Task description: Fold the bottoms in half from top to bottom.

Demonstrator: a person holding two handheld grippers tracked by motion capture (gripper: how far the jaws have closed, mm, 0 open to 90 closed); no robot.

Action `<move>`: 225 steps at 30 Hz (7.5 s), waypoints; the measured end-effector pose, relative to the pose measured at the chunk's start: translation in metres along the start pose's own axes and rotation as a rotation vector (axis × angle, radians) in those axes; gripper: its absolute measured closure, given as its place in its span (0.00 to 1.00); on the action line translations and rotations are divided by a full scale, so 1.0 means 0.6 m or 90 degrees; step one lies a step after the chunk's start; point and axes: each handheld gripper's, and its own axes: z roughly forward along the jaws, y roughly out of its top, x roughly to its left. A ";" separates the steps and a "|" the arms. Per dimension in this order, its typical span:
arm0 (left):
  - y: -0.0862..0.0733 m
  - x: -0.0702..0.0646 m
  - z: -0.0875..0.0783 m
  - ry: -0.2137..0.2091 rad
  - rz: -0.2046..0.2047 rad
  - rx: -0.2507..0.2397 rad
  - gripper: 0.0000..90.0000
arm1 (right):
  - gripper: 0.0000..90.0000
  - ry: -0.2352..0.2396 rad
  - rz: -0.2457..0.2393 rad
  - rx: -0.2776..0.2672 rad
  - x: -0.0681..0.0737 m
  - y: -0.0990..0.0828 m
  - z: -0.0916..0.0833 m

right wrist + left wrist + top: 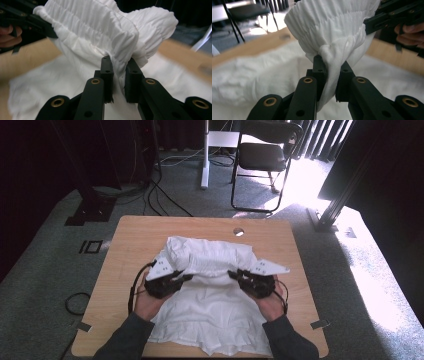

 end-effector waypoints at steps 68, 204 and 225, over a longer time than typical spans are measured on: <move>-0.129 0.016 0.068 -0.106 -0.104 0.138 0.73 | 0.74 0.168 0.028 0.236 0.052 -0.163 0.054; -0.086 0.100 -0.061 0.104 -0.147 0.062 0.93 | 0.92 -0.127 0.063 0.069 -0.092 -0.066 -0.059; -0.166 0.122 0.051 0.118 -0.164 0.162 0.93 | 0.90 -0.105 0.125 0.210 -0.103 -0.184 0.037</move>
